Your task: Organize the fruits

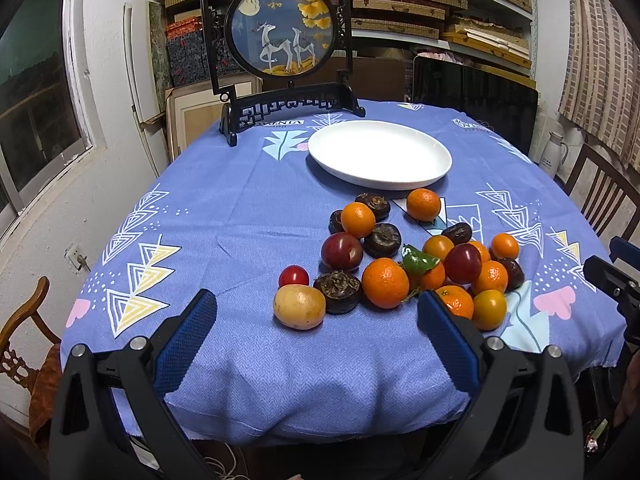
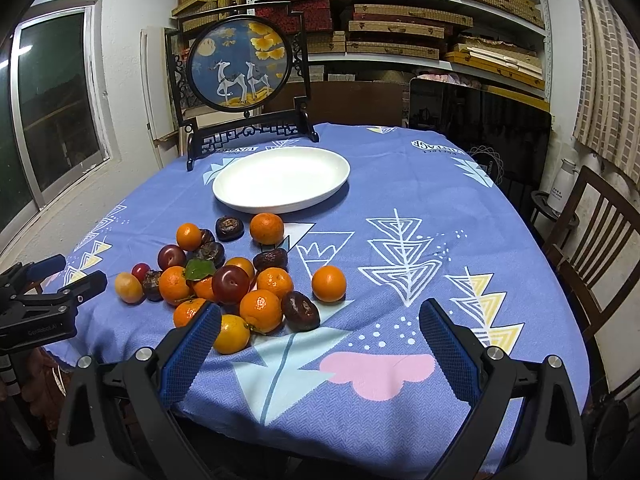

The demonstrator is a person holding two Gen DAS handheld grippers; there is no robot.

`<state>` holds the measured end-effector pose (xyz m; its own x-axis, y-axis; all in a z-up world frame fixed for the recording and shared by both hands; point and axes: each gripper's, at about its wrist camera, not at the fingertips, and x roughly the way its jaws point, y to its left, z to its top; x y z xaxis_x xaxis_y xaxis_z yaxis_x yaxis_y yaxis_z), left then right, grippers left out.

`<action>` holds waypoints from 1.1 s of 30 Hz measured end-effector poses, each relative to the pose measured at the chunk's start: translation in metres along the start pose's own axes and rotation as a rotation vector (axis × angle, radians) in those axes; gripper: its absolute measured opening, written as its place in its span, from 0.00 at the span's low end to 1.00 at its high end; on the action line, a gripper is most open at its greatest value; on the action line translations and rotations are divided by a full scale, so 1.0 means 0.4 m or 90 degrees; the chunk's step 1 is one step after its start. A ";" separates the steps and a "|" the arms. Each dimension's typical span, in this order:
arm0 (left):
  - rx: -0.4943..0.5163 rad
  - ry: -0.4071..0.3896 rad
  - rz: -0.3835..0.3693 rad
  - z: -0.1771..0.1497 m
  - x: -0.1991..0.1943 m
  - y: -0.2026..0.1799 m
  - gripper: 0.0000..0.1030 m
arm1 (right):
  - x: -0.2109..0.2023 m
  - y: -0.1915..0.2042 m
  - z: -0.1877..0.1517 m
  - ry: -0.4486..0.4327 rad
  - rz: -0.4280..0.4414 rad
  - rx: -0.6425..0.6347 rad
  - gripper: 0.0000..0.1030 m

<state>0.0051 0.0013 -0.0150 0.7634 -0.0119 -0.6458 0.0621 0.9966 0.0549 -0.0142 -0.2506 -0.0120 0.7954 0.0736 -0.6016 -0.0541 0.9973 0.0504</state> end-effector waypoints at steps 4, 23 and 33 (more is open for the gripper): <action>-0.001 0.002 0.000 0.000 0.002 0.003 0.96 | 0.002 0.001 0.000 0.001 0.000 0.001 0.96; -0.002 0.003 0.000 -0.002 0.004 0.005 0.96 | 0.002 0.004 -0.004 0.001 0.002 0.001 0.96; 0.001 0.060 0.009 -0.072 0.114 0.068 0.96 | 0.041 -0.016 -0.027 0.028 0.006 0.018 0.96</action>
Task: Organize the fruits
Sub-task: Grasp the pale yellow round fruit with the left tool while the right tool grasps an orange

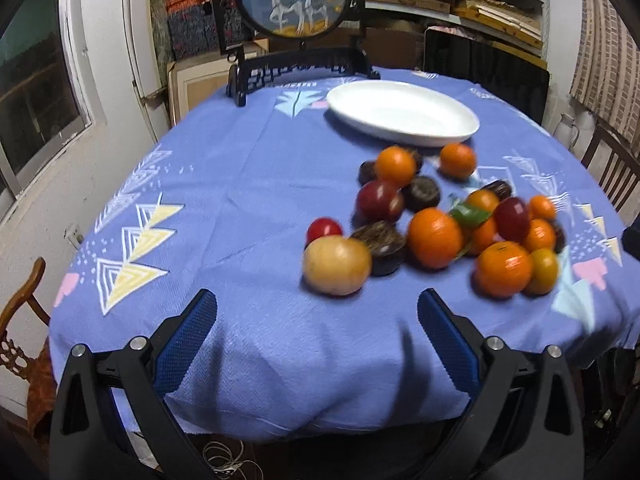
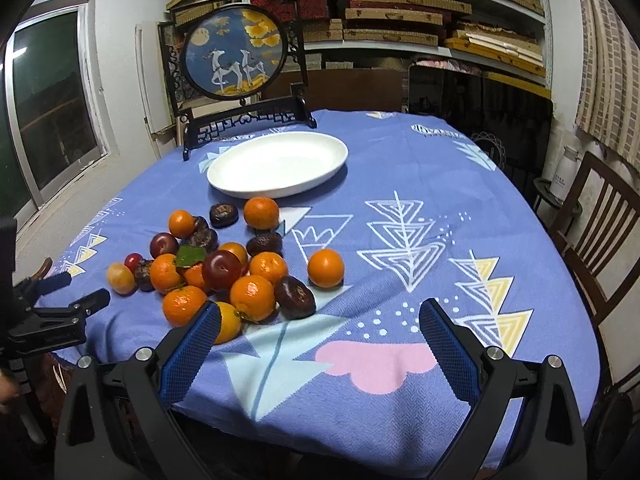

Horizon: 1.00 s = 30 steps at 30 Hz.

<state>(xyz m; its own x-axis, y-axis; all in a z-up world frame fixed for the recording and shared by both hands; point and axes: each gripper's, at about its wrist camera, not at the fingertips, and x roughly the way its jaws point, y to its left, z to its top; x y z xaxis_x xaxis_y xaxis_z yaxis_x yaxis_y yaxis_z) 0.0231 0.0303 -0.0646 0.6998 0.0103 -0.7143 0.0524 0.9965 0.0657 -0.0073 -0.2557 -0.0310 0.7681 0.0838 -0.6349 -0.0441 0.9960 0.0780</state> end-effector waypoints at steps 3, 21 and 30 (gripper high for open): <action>0.024 -0.009 0.002 -0.004 0.024 0.005 0.96 | 0.020 -0.008 -0.001 0.013 0.004 0.007 0.96; 0.014 -0.051 -0.118 -0.009 0.087 0.024 0.39 | 0.104 -0.049 -0.006 0.054 0.009 0.014 0.96; 0.025 -0.083 -0.140 -0.005 0.018 0.010 0.39 | 0.232 -0.078 0.062 0.074 0.039 0.033 0.78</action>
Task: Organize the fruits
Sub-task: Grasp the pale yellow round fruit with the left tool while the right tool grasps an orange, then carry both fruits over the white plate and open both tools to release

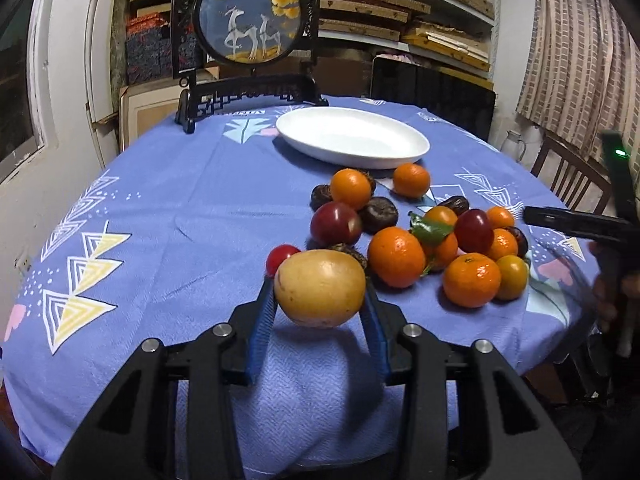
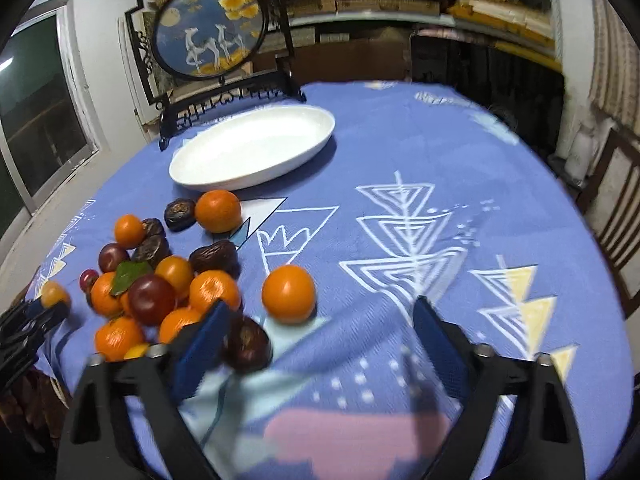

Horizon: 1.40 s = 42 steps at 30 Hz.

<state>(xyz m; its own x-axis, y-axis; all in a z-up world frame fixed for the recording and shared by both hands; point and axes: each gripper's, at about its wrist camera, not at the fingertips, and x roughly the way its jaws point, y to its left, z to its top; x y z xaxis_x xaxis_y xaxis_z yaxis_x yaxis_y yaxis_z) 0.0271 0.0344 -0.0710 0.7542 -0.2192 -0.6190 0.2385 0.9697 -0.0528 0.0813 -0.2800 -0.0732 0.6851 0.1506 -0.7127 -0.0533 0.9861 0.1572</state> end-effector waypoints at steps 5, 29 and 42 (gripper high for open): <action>-0.002 0.003 0.000 0.005 0.002 0.002 0.39 | 0.070 0.020 0.032 0.057 0.031 -0.013 0.77; -0.030 0.053 -0.075 0.325 0.208 0.034 0.39 | 0.110 0.038 0.300 0.073 0.140 -0.027 0.35; -0.046 0.177 -0.066 0.542 0.590 0.016 0.59 | 0.399 0.056 0.495 0.070 0.120 0.025 0.56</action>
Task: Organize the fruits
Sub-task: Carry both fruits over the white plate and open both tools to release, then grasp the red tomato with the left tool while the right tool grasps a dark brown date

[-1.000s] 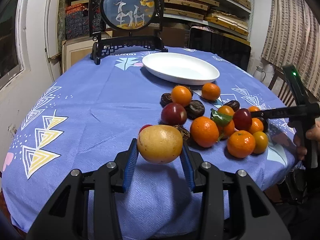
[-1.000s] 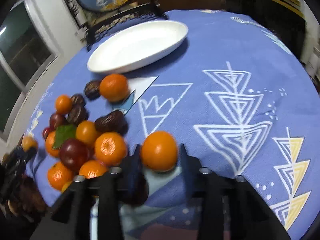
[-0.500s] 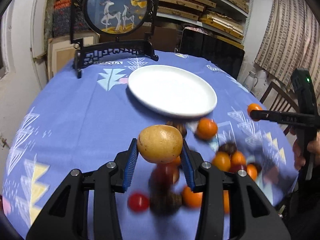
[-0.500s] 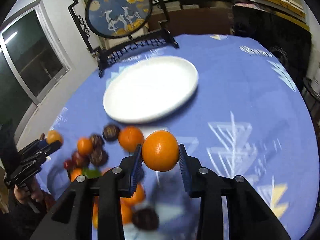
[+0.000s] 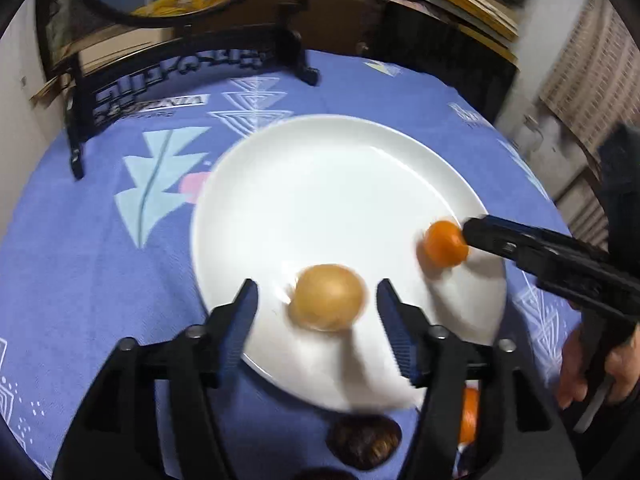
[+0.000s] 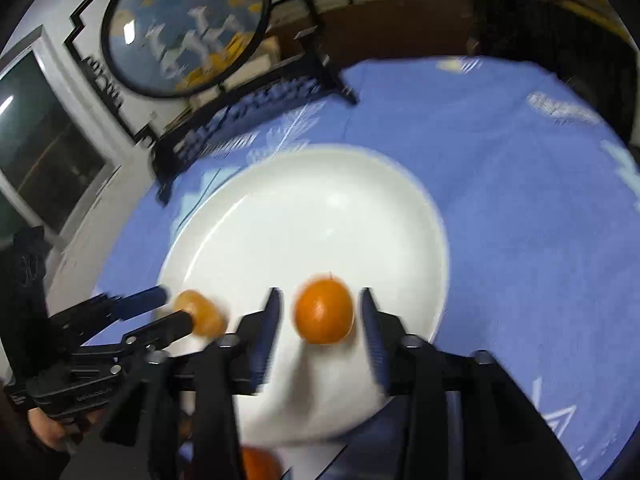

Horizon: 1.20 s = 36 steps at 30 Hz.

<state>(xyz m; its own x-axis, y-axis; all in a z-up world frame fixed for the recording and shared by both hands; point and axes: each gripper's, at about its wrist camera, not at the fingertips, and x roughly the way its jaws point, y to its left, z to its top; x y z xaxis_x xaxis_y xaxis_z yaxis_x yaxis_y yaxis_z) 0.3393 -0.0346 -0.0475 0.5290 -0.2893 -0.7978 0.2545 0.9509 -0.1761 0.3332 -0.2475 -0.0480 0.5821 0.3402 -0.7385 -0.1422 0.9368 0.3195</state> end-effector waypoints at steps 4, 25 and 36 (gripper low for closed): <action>-0.006 -0.053 -0.015 -0.038 -0.086 0.011 0.71 | -0.089 0.010 -0.042 -0.061 -0.006 -0.022 0.58; 0.089 -0.092 0.039 -0.587 -0.380 0.061 0.77 | -0.325 -0.052 -0.471 -0.046 -0.033 0.000 0.63; 0.106 -0.057 0.095 -0.583 -0.295 0.080 0.56 | -0.348 -0.030 -0.498 -0.050 -0.034 -0.005 0.63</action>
<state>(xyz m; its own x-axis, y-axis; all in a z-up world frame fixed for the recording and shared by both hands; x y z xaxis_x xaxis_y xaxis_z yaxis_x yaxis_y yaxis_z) 0.0964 0.0554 -0.0935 0.6384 -0.1624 -0.7524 0.2942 0.9548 0.0435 0.0944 -0.2899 -0.0672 0.6504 0.2819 -0.7053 -0.1151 0.9544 0.2753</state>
